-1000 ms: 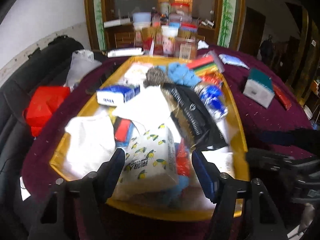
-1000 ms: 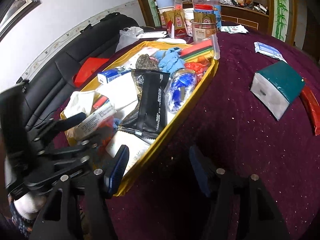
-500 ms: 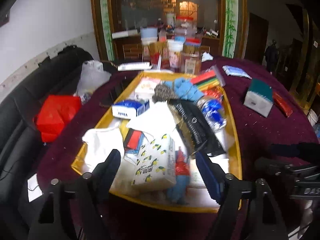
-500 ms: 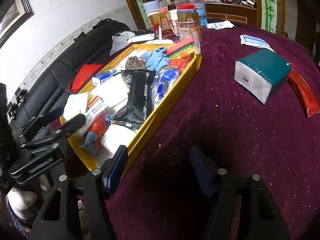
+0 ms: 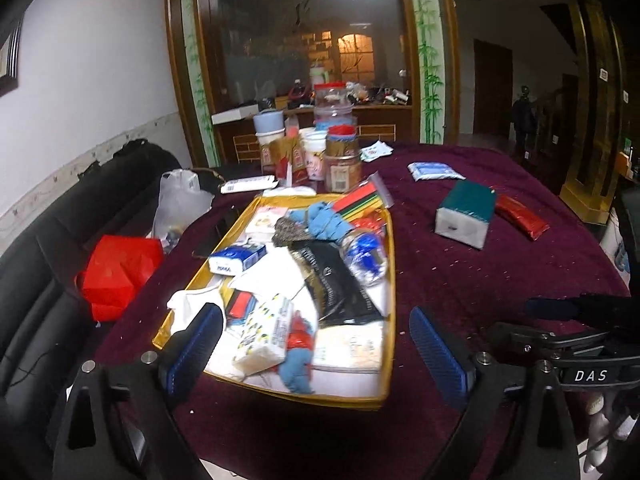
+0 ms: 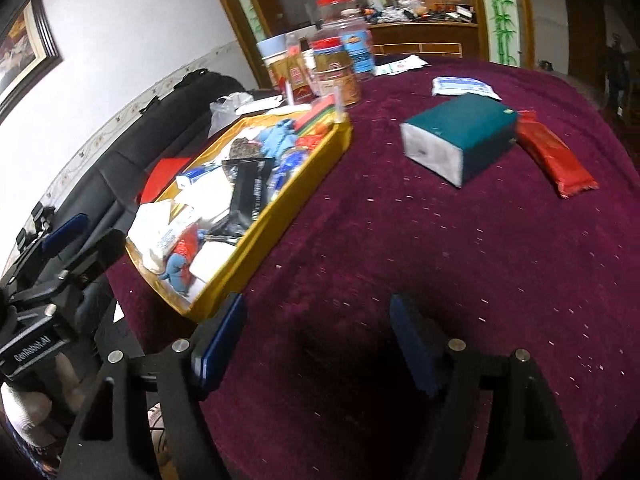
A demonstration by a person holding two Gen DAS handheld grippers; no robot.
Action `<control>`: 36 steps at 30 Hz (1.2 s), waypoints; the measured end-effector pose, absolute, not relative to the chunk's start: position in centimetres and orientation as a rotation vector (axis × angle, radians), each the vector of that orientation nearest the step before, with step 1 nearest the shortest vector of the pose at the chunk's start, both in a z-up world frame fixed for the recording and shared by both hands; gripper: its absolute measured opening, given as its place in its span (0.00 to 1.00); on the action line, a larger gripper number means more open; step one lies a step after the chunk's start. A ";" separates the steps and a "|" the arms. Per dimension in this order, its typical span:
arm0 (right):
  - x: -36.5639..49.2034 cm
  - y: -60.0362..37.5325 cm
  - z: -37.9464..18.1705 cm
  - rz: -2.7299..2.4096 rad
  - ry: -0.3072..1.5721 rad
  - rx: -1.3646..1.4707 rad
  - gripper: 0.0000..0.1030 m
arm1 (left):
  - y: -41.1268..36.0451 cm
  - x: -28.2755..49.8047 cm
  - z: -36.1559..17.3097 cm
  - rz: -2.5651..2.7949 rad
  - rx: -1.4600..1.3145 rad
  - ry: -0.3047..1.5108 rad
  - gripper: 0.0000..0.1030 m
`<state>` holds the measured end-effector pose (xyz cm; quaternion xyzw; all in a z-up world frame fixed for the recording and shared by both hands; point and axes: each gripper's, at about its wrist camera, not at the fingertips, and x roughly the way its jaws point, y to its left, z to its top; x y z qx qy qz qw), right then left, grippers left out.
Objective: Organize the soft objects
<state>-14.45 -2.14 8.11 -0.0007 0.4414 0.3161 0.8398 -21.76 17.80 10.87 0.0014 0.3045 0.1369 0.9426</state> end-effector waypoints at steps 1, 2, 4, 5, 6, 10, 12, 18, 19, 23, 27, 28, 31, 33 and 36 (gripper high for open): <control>-14.5 -2.6 8.1 0.662 0.929 0.000 0.71 | 17.4 -21.9 11.1 0.278 0.005 0.612 0.95; -14.7 -3.2 8.2 0.652 0.920 0.000 0.71 | 16.9 -22.0 11.3 0.278 0.008 0.600 0.95; -15.0 -4.0 8.4 0.640 0.896 -0.006 0.71 | 16.1 -22.5 11.8 0.285 0.010 0.564 0.97; -15.3 -4.2 8.7 0.633 0.877 -0.014 0.71 | 15.8 -22.8 12.1 0.292 0.009 0.541 0.99; -15.6 -4.4 8.9 0.627 0.854 -0.024 0.71 | 15.4 -23.4 12.5 0.304 0.007 0.504 0.99; -18.2 -4.3 10.6 0.617 0.686 -0.092 0.85 | 13.8 -26.8 14.5 0.330 0.019 0.302 1.00; -19.1 -3.8 11.2 0.592 0.619 -0.122 0.99 | 13.5 -27.5 14.7 0.302 -0.002 0.261 0.99; -19.4 -1.7 10.9 0.594 0.614 -0.159 1.00 | 14.9 -25.4 13.3 0.292 -0.093 0.406 0.99; -19.4 -1.3 10.7 0.600 0.621 -0.170 1.00 | 15.2 -25.5 13.2 0.301 -0.109 0.408 0.99; -19.8 0.4 9.7 0.624 0.647 -0.214 1.00 | 16.2 -26.0 13.1 0.369 -0.134 0.417 0.99; -20.0 2.2 9.0 0.641 0.659 -0.264 1.00 | 17.3 -25.8 12.4 0.437 -0.135 0.456 1.00; -20.0 2.5 9.0 0.645 0.662 -0.269 1.00 | 17.6 -25.7 12.1 0.445 -0.139 0.468 1.00; -19.9 3.6 9.0 0.656 0.673 -0.287 1.00 | 18.5 -25.4 11.5 0.443 -0.167 0.491 0.99; -19.8 4.3 8.9 0.660 0.679 -0.299 1.00 | 19.0 -25.2 11.1 0.439 -0.175 0.504 1.00; -19.5 5.1 8.7 0.659 0.693 -0.315 1.00 | 19.6 -24.8 10.5 0.434 -0.187 0.525 0.99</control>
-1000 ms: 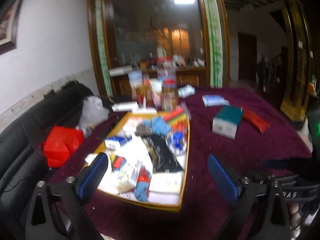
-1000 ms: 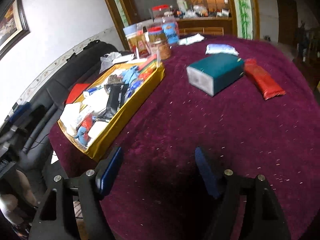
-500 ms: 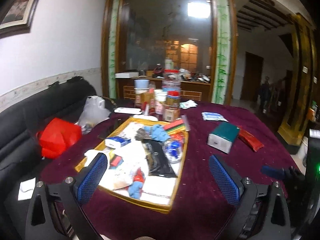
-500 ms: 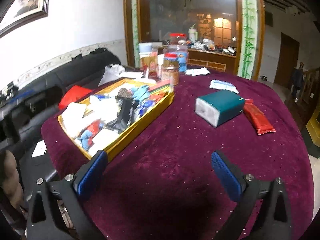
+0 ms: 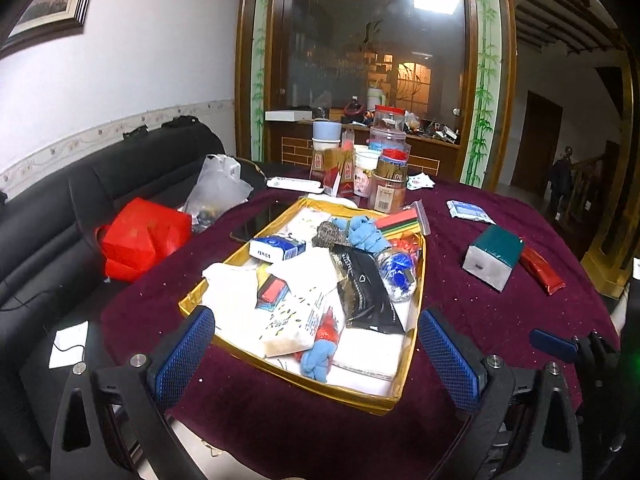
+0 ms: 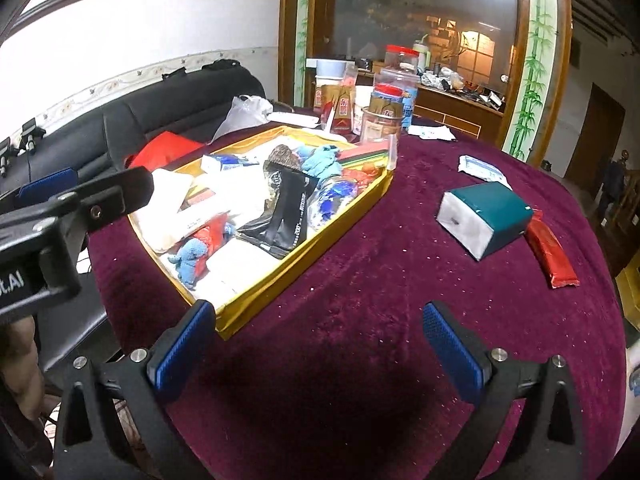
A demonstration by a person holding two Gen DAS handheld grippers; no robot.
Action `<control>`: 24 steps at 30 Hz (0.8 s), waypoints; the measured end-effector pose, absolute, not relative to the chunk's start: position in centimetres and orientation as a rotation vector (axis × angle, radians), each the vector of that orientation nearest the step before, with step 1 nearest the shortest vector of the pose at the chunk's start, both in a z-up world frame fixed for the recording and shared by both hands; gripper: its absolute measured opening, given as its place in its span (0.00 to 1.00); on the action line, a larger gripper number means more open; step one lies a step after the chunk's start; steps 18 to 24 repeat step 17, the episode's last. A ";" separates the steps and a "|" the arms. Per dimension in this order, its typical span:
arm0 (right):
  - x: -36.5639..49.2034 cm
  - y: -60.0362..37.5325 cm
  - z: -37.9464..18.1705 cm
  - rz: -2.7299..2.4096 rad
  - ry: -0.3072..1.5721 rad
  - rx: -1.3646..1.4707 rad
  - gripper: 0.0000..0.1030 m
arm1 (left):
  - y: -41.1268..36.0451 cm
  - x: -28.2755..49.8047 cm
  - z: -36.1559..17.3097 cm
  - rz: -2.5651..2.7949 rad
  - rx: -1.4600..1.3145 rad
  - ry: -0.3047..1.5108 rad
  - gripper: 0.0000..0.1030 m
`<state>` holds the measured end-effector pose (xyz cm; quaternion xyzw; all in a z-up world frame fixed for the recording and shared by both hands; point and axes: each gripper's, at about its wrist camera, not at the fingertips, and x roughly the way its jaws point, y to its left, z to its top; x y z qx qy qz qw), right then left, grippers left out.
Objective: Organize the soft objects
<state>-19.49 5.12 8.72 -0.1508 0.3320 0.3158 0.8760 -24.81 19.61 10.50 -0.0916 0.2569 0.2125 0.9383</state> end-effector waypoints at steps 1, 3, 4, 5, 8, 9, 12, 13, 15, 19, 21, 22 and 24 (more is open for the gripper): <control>-19.4 5.4 8.6 0.658 0.700 -0.321 1.00 | 19.9 -24.7 10.3 0.431 -0.194 0.527 0.99; -19.2 5.9 8.3 0.656 0.710 -0.331 1.00 | 20.3 -24.6 10.1 0.429 -0.204 0.533 0.99; -19.1 6.2 8.1 0.656 0.715 -0.337 1.00 | 20.5 -24.5 10.0 0.427 -0.208 0.536 0.99; -19.1 6.5 8.0 0.657 0.720 -0.341 1.00 | 20.7 -24.4 9.8 0.427 -0.213 0.539 0.99; -18.9 7.3 7.5 0.663 0.734 -0.356 1.00 | 21.5 -24.2 9.4 0.429 -0.225 0.550 0.99; -18.8 7.5 7.4 0.666 0.738 -0.358 1.00 | 21.8 -24.1 9.2 0.429 -0.232 0.555 0.99; -18.8 8.1 7.1 0.674 0.748 -0.370 1.00 | 22.3 -23.9 8.8 0.433 -0.241 0.560 0.99; -18.6 8.2 7.0 0.676 0.750 -0.373 1.00 | 22.5 -23.9 8.7 0.432 -0.242 0.560 0.99; -18.5 8.2 7.0 0.681 0.755 -0.370 1.00 | 22.6 -23.8 8.6 0.430 -0.238 0.568 1.00; -18.2 7.9 7.0 0.680 0.762 -0.354 1.00 | 22.6 -23.6 8.6 0.430 -0.234 0.578 0.99; -18.2 7.9 7.0 0.680 0.762 -0.354 1.00 | 22.6 -23.6 8.6 0.430 -0.234 0.578 0.99; -18.2 7.9 7.0 0.680 0.762 -0.354 1.00 | 22.6 -23.6 8.6 0.430 -0.234 0.578 0.99; -18.2 7.9 7.0 0.680 0.762 -0.354 1.00 | 22.6 -23.6 8.6 0.430 -0.234 0.578 0.99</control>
